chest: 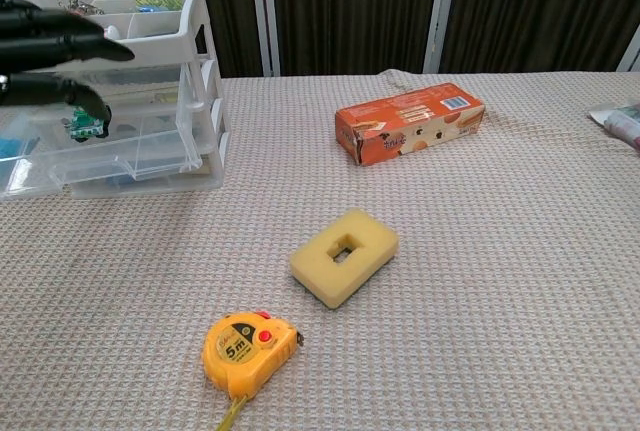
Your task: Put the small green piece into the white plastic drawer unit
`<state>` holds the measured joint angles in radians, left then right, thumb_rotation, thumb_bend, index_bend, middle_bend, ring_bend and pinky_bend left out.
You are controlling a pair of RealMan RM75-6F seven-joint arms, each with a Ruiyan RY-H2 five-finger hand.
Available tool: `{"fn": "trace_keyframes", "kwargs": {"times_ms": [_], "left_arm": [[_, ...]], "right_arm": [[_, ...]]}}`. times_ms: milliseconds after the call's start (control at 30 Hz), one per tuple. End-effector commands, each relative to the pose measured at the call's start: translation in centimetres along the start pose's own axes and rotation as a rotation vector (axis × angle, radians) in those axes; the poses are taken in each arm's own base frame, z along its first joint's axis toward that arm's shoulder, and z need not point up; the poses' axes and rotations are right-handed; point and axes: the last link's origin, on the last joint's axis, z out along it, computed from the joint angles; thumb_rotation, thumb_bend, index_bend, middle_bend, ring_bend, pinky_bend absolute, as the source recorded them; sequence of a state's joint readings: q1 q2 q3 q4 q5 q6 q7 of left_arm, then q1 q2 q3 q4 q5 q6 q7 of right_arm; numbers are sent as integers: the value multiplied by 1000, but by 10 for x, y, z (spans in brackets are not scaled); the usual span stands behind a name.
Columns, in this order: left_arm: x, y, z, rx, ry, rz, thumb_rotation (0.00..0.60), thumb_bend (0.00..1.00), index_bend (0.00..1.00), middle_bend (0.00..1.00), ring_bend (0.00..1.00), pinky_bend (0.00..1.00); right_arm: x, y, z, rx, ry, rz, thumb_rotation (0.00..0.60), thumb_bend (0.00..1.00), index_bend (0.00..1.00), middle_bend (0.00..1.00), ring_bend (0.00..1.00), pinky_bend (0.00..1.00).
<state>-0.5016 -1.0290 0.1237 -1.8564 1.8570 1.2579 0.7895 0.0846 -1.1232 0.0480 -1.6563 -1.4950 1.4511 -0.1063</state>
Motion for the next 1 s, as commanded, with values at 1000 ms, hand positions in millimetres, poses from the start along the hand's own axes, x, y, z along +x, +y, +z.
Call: {"fn": "trace_keyframes", "kwargs": {"times_ms": [1000], "left_arm": [[-79,10,-11,-154,-271,396,600,1000,208,0,0,85]], "right_arm": [[1,0,0,0,6,2,600,0,98,0,0,0]]}}
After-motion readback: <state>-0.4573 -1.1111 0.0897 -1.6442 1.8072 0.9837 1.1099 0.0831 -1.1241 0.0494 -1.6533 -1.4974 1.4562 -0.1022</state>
